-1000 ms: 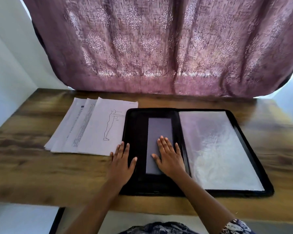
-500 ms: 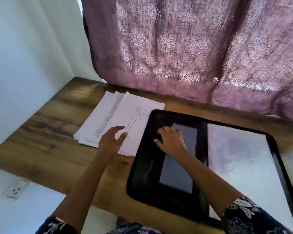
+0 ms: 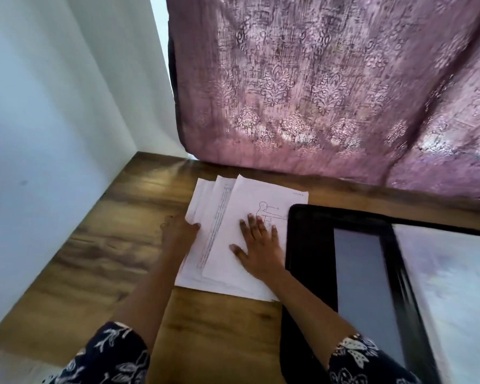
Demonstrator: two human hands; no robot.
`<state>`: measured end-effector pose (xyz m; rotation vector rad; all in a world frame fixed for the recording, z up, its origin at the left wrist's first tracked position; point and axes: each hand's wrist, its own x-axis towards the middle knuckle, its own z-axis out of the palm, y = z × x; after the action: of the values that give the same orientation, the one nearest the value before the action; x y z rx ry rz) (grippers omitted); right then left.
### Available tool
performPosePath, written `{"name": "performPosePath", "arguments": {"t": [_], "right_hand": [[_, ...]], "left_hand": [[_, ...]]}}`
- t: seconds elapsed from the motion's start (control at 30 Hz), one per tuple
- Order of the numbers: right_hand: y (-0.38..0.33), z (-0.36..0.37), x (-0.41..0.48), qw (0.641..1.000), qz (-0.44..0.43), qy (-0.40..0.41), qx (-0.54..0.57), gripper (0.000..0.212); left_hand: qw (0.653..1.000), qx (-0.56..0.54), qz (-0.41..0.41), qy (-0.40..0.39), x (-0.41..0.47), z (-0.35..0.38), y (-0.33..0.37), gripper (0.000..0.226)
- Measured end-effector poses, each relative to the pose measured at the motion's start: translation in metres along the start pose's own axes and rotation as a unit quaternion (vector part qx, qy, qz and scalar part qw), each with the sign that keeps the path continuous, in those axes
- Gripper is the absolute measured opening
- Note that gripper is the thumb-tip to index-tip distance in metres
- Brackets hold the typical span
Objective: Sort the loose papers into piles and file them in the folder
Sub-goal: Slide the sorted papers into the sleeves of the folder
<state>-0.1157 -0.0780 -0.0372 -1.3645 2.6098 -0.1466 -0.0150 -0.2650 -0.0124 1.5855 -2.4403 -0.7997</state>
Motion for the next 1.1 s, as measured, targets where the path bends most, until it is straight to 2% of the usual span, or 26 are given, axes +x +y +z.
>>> {"name": "performPosePath", "arguments": {"t": [0.13,0.23,0.33,0.5,0.63,0.77,0.83,0.9,0.97,1.1], "right_hand": [[-0.006,0.010,0.002,0.999,-0.026,0.022,0.006,0.095],[-0.015,0.012,0.006,0.999,-0.024,0.027,0.016,0.086],[-0.034,0.013,0.011,1.000,-0.015,0.018,0.013,0.077],[-0.078,0.018,0.031,0.999,-0.029,0.018,0.019,0.074],[-0.099,0.021,0.048,0.998,-0.063,0.003,0.024,0.077],[-0.099,0.014,0.057,0.995,-0.085,0.034,0.048,0.096],[-0.097,0.010,0.055,0.993,-0.096,0.059,0.043,0.096],[-0.094,0.011,0.053,0.992,-0.118,0.044,0.025,0.096],[-0.091,0.017,0.052,0.992,-0.121,0.034,0.020,0.097],[-0.092,0.021,0.051,0.992,-0.121,0.034,0.032,0.091]], "left_hand": [[0.989,-0.116,-0.029,-0.091,0.027,-0.017,-0.015,0.031],[0.987,-0.112,-0.023,-0.115,0.035,-0.025,-0.025,0.027],[0.994,-0.052,-0.017,-0.093,0.034,-0.032,-0.033,0.027],[0.999,-0.035,-0.025,-0.018,0.037,-0.051,-0.061,0.031],[0.999,-0.026,-0.027,0.012,0.040,-0.068,-0.084,0.030],[0.993,-0.113,-0.032,0.011,0.044,-0.074,-0.095,0.023],[0.978,-0.202,-0.047,-0.011,0.044,-0.077,-0.098,0.016],[0.959,-0.274,-0.063,-0.037,0.042,-0.081,-0.097,0.016],[0.960,-0.274,-0.044,-0.038,0.038,-0.085,-0.094,0.015],[0.979,-0.199,0.008,0.042,0.029,-0.092,-0.081,0.018]]}}
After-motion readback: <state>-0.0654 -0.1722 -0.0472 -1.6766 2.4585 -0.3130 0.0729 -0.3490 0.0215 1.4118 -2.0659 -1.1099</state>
